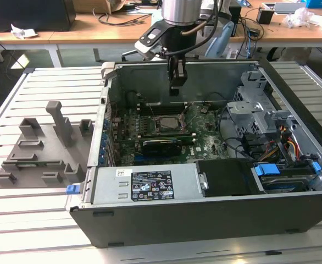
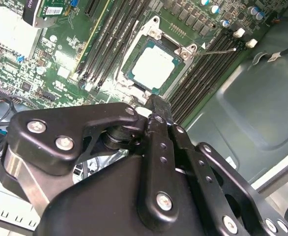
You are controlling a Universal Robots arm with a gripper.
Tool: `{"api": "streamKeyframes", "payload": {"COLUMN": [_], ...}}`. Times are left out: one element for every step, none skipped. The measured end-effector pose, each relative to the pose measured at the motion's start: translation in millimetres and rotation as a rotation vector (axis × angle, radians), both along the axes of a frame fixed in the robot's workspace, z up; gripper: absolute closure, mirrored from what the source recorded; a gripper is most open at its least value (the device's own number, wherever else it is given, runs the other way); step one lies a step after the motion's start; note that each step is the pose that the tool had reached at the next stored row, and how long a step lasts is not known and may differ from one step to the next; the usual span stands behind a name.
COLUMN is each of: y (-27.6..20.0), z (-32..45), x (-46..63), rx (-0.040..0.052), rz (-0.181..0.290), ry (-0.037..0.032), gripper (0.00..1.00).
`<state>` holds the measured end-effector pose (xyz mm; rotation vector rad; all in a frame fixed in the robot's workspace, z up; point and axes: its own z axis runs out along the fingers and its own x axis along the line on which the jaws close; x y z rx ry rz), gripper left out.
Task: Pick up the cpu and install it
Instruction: 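Close the cpu cover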
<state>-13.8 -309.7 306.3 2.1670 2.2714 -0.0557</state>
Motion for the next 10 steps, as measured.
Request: {"api": "streamKeyframes", "payload": {"y": [0.0,0.0,0.0,0.0,0.0,0.0,0.0,0.1,0.2,0.1], "z": [0.0,0.0,0.0,-0.4,-0.5,-0.5,-0.5,-0.8,-1.5,-2.3], "x": [0.4,1.3,7.3,24.3,29.4,34.1,45.4,51.3,57.6,63.1], "rx": [-0.0001,-0.0001,-0.0001,0.0001,0.0001,0.0001,0.0,0.0002,0.0001,0.0], "rz": [0.0,0.0,0.0,0.0,0.0,0.0,0.0,0.0,0.0,0.0], "ry": [0.0,0.0001,0.0007,0.0035,0.0041,0.0047,0.008,0.0109,0.0149,0.0181], "gripper": [0.89,0.89,0.89,0.89,0.89,0.89,0.89,0.89,0.89,0.89]}}
